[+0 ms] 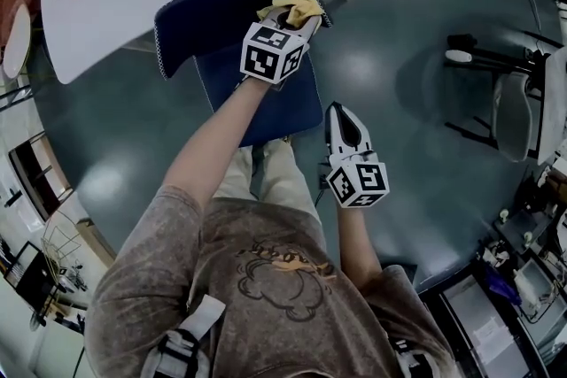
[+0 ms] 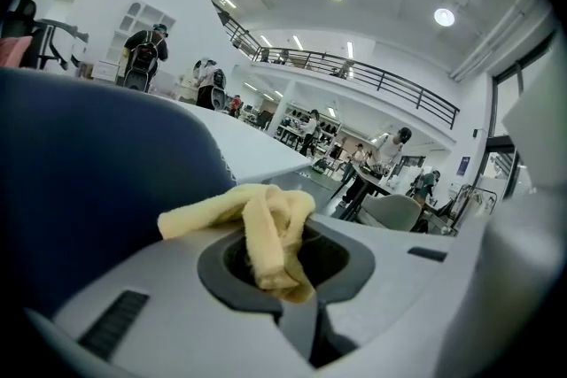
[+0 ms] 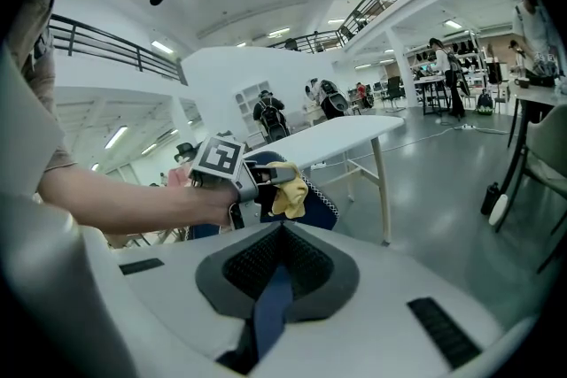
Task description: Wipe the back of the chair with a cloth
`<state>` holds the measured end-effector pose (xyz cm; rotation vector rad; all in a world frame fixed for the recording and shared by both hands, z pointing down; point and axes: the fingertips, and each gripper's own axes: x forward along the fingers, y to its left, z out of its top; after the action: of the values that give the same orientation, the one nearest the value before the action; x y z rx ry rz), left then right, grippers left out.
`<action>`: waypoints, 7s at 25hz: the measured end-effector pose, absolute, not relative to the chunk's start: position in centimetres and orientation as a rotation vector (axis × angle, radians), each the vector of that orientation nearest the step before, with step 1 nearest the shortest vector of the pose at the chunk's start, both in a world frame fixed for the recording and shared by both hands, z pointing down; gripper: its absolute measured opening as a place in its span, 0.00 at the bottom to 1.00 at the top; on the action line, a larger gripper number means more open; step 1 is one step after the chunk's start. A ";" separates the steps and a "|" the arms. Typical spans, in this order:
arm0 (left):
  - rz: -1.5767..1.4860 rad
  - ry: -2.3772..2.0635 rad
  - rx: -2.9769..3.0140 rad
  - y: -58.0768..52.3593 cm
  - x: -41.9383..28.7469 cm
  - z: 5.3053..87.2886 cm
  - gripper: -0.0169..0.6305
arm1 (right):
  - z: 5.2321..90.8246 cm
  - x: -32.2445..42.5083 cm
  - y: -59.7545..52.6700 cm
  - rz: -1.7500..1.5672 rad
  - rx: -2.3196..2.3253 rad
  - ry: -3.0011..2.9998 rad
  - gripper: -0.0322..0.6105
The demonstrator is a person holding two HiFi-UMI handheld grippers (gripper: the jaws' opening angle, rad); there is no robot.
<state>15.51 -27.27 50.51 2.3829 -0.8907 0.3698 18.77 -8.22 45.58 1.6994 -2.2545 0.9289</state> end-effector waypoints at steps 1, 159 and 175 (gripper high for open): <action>0.366 -0.880 2.389 -26.7 15.5 50.6 0.13 | 45.8 18.7 -8.2 0.927 1.700 -2.253 0.09; 0.653 -1.520 1.998 -19.4 -14.9 78.5 0.13 | 61.2 11.0 -9.5 0.974 1.590 -2.267 0.09; 0.632 -1.303 2.133 -22.2 -4.9 78.3 0.13 | 61.9 12.2 -9.4 0.983 1.568 -2.266 0.09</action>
<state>-4.90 -22.17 78.32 2.1326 -1.3026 0.6319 12.25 -9.40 61.95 1.5681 -2.2658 0.9827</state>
